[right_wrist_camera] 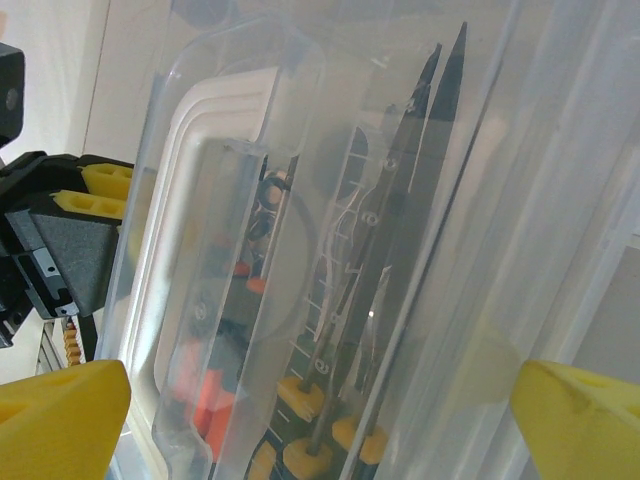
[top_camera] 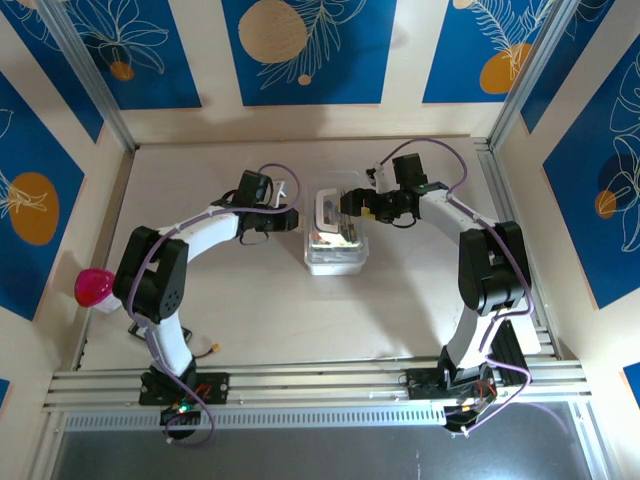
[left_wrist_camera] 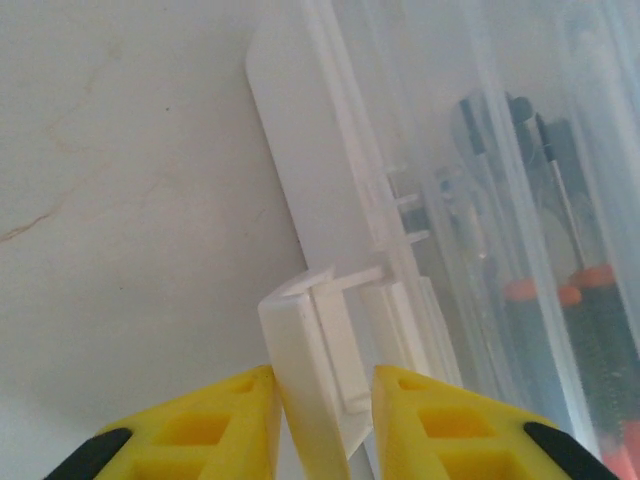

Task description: Pack the tool kit

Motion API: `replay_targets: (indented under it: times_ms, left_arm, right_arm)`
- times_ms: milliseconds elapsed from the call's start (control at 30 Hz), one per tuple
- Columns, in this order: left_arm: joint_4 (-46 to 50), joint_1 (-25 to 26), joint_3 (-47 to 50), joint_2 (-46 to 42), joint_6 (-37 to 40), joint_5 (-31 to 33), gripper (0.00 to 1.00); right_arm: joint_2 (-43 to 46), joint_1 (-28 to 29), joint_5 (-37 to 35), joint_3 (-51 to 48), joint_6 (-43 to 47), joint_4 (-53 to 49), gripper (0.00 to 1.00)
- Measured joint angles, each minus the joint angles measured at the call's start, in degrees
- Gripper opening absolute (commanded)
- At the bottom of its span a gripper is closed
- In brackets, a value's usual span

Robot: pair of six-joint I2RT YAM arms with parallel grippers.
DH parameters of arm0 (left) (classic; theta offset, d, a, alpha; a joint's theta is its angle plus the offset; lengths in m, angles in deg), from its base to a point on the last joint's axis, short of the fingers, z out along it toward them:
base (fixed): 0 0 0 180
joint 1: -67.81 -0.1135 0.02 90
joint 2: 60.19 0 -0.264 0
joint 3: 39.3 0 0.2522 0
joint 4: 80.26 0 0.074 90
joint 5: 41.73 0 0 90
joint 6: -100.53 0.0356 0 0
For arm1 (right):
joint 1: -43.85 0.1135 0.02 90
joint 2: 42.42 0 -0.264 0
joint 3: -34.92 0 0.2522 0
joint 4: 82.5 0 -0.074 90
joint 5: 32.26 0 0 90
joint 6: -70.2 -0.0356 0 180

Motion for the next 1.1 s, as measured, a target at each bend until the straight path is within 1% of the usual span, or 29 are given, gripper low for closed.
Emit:
replay_targets:
  times_ms: [267, 600, 700, 833, 1100]
  left_arm:
    - [-1.3, 1.2, 0.0, 0.0, 0.0, -0.9, 0.29]
    - [-2.1, 1.4, 0.0, 0.1, -0.7, -1.5, 0.27]
    - [-2.6, 1.4, 0.0, 0.2, -1.4, -2.1, 0.27]
    - [-3.8, 1.4, 0.1, 0.5, -2.4, -3.5, 0.30]
    - [-7.6, 1.2, 1.6, 0.5, -4.3, -6.1, 0.30]
  right_arm:
    - [0.0, 0.0, 0.0, 0.0, 0.0, 0.0, 0.99]
    - [0.0, 0.0, 0.1, 0.0, 0.2, 0.0, 0.99]
    - [-0.1, 0.0, 0.1, 0.0, 0.3, 0.0, 0.99]
    - [-0.1, 0.0, 0.2, 0.0, 0.6, -0.1, 0.99]
    - [-0.1, 0.0, 0.2, 0.1, 1.1, -0.4, 1.00]
